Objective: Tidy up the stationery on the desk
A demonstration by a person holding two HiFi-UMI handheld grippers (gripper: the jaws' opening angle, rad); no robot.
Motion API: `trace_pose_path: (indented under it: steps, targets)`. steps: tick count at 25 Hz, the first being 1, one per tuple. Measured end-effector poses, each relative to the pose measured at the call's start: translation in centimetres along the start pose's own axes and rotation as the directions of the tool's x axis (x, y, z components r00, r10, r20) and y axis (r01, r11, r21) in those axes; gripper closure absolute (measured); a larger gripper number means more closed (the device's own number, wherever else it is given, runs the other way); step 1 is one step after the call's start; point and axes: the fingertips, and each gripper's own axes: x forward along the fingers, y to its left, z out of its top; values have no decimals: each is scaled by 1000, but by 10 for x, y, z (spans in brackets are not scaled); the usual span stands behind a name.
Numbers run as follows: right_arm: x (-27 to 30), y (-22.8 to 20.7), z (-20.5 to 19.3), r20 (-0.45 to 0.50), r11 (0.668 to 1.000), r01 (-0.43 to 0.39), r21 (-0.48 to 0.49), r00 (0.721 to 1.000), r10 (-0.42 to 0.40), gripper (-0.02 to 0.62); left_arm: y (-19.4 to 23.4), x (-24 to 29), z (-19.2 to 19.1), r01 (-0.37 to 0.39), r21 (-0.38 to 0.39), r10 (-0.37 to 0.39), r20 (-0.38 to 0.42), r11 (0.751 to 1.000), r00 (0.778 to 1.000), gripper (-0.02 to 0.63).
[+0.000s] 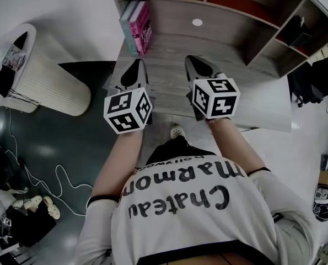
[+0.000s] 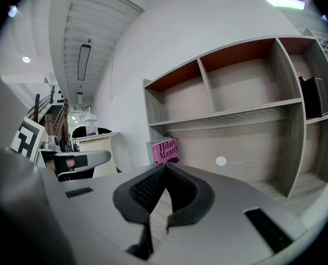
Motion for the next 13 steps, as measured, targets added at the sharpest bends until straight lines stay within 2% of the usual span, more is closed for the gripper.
trace_pose_path:
  steps: [13]
  targets:
    - [-6, -5, -2, -10, 1000, 4, 13, 1000, -4, 583, -6, -4, -4, -1, -4, 1, -14, 1000, 1000, 588]
